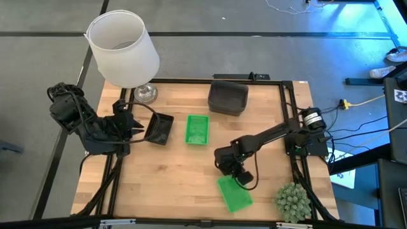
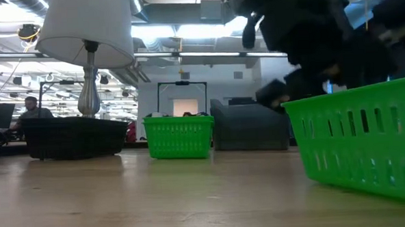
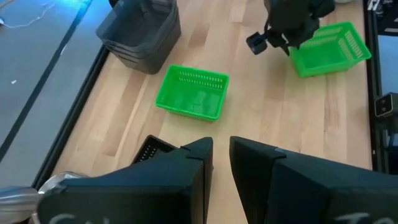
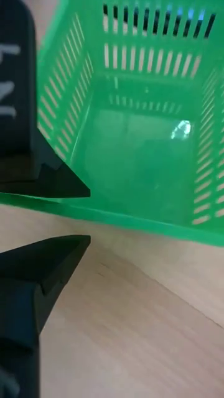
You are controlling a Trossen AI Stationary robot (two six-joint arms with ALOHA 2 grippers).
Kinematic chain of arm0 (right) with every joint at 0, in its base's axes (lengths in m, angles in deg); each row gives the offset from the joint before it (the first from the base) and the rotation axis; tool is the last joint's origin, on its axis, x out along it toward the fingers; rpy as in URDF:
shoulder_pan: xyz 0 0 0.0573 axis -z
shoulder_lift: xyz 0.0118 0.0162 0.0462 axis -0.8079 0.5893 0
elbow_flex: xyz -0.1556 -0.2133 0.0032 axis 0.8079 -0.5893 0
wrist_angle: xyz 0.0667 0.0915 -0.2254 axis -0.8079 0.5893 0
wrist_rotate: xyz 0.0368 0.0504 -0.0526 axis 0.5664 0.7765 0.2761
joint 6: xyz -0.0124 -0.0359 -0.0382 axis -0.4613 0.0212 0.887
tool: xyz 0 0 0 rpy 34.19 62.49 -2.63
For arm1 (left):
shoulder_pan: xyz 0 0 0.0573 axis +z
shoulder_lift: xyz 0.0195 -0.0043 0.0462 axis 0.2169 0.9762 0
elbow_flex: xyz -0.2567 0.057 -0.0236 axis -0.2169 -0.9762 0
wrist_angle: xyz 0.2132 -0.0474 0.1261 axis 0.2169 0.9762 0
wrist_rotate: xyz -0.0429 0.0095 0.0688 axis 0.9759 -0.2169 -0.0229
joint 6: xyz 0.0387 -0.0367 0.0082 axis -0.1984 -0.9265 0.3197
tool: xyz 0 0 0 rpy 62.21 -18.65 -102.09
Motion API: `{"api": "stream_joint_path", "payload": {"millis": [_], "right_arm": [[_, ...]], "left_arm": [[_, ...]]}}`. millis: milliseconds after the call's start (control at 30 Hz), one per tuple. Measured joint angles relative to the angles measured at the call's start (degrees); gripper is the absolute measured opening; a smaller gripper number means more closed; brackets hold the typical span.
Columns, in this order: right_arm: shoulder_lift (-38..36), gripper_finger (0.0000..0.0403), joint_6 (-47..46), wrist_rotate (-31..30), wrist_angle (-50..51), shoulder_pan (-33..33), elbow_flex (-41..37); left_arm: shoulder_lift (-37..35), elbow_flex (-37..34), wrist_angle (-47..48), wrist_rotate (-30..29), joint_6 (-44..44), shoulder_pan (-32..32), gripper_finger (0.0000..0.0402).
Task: Stack baskets by color
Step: Stack the bottom green bin on the top green bin
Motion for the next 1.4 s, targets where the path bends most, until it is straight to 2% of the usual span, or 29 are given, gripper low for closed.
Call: {"api": "stream_joint_path", "payload": {"millis": [167, 333, 533, 733, 833, 967, 1067, 1400], "right_arm": [[2.65, 0.0093, -4.16, -0.88, -0.12, 0.01, 0.0], [2.8, 0.0012, -9.57, -0.98, 0.21, 0.15, 0.76], [2.8, 0.0004, -11.93, -0.98, 3.33, 1.94, 7.73], [2.8, 0.0002, -11.86, -2.79, 11.78, 7.34, 18.94], [2.73, 0.0002, -12.0, -3.45, 12.17, 10.98, 24.14], [2.73, 0.0001, -13.22, -11.41, 11.4, 15.69, 29.19], [2.73, 0.0001, -12.3, -14.65, 8.98, 19.31, 30.15], [7.57, 0.0, -5.4, -15.1, 5.23, 28.48, 30.15]], "left_arm": [[0.0, 0.0, 0.0, 0.01, 0.0, 0.02, 0.0047], [0.0, 0.0, 0.0, 0.01, 0.0, 0.02, 0.0047], [0.0, 0.0, 0.0, 0.01, 0.02, 0.02, 0.0047], [0.0, 0.02, 0.0, 0.01, 0.03, 0.02, 0.0047], [0.0, 0.0, 0.0, 0.01, 0.04, 0.02, 0.0047], [0.0, 0.0, 0.0, 0.01, 0.04, 0.01, 0.0047], [0.0, 0.0, 0.0, 0.0, 0.04, 0.02, 0.0047], [-0.02, 0.01, -0.02, -0.26, 0.02, 0.0, 0.0047]]}}
